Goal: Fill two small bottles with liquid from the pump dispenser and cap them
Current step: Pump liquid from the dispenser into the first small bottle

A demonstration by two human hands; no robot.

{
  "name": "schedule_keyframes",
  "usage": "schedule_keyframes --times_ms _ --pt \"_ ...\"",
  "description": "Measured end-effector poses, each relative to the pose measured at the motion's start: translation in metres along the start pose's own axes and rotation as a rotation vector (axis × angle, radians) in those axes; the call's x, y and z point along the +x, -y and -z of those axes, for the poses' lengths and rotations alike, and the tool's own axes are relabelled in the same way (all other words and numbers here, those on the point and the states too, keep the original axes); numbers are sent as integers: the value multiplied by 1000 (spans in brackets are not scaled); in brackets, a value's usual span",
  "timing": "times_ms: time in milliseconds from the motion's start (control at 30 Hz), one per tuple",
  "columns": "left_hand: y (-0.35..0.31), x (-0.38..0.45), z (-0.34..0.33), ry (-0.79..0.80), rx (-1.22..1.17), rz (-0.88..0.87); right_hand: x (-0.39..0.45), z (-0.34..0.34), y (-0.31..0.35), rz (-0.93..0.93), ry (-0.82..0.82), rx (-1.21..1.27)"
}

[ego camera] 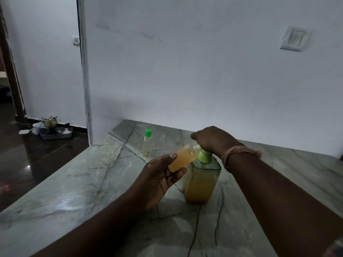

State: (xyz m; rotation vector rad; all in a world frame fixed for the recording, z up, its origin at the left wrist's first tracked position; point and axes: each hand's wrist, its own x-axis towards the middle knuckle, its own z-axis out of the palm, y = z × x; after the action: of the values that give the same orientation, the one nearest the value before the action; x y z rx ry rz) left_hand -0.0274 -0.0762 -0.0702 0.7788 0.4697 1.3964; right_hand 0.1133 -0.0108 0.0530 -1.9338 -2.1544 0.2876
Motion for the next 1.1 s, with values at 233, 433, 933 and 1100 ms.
schedule_keyframes --times_ms 233,433,933,1100 --pt "0 2 2 -7 -15 -1 14 -2 -1 -10 -59 -68" --pt "-1 2 -1 -22 8 10 2 -1 0 30 -6 -146" --pt "0 2 0 -19 13 1 -1 1 0 60 3 -175" --pt "0 0 1 -9 11 5 7 4 1 87 29 -218"
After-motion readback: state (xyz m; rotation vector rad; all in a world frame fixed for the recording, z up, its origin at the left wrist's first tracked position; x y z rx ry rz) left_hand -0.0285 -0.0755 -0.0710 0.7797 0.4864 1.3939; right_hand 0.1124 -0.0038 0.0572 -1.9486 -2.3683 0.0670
